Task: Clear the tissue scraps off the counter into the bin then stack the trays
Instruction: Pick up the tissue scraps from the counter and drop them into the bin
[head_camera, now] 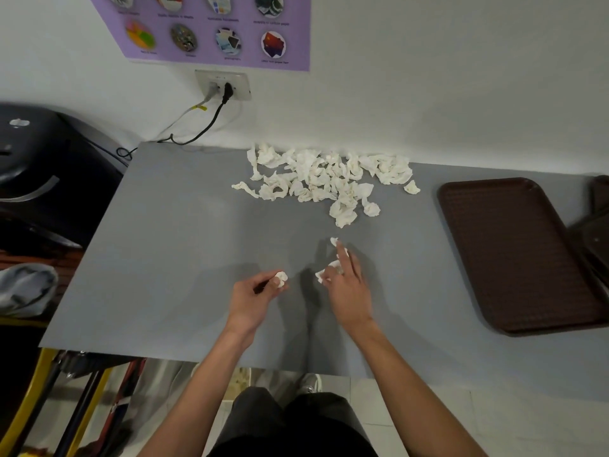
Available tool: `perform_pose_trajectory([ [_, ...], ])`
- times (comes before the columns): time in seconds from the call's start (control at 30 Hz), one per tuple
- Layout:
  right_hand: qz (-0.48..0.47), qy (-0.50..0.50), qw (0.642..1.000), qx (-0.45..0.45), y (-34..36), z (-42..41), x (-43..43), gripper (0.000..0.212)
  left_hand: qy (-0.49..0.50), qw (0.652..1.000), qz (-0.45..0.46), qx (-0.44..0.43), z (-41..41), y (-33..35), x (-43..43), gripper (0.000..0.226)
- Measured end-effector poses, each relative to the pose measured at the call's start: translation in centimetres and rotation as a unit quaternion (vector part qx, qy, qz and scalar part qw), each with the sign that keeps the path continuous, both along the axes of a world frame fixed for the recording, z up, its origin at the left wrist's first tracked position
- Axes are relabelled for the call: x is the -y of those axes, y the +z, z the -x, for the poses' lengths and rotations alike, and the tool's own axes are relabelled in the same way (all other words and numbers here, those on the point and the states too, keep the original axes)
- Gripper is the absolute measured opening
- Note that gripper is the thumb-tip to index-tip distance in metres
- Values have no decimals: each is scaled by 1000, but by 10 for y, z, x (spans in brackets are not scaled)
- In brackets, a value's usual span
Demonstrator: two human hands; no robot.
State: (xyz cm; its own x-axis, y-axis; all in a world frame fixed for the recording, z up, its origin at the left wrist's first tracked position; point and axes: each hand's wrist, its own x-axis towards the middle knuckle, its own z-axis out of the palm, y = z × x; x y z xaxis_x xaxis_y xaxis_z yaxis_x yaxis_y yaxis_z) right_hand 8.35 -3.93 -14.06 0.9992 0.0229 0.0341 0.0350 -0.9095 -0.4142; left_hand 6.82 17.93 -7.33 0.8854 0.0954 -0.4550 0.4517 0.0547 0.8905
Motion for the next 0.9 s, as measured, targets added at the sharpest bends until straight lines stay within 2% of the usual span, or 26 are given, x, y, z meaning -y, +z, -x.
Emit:
perform_pose_trajectory([
  [0.07, 0, -6, 998, -65, 9, -17, 1, 2, 4, 1000, -4, 0, 5, -1, -6, 20],
  [0.13, -14, -11, 993, -114, 16, -32, -3, 7, 4, 1000, -5, -4, 11, -3, -15, 18],
  [0.23, 13, -13, 993, -113, 20, -38, -13, 20, 1, 1000, -5, -4, 24, -5, -32, 17],
  [0.3, 53, -20, 993, -107, 23, -28, -26, 17, 4, 1000, -4, 2, 36, -4, -45, 17],
  [0.37, 91, -29, 990, -101, 26, -10, -43, 24, 2, 1000, -5, 10, 51, -4, -61, 17],
  [0.43, 88, -54, 991, -90, 28, 14, -62, 32, -4, 1000, -12, 12, 68, -8, -83, 16],
  [0.57, 40, -84, 989, -115, 22, 71, -100, 30, -11, 1000, -21, 12, 108, -13, -134, 14],
  [0.67, -37, -121, 984, -124, 20, 108, -136, 32, -28, 999, -18, 16, 141, -16, -178, 16],
  [0.73, -123, -152, 973, -126, 22, 138, -165, 23, -30, 999, -10, 10, 167, -18, -211, 17],
  [0.8, -221, -182, 950, -126, 26, 174, -198, 13, -36, 999, -33, 8, 193, -20, -244, 18],
  [0.9, -337, -219, 906, -131, 22, 228, -249, 11, -45, 997, -57, -9, 233, -28, -291, 19],
])
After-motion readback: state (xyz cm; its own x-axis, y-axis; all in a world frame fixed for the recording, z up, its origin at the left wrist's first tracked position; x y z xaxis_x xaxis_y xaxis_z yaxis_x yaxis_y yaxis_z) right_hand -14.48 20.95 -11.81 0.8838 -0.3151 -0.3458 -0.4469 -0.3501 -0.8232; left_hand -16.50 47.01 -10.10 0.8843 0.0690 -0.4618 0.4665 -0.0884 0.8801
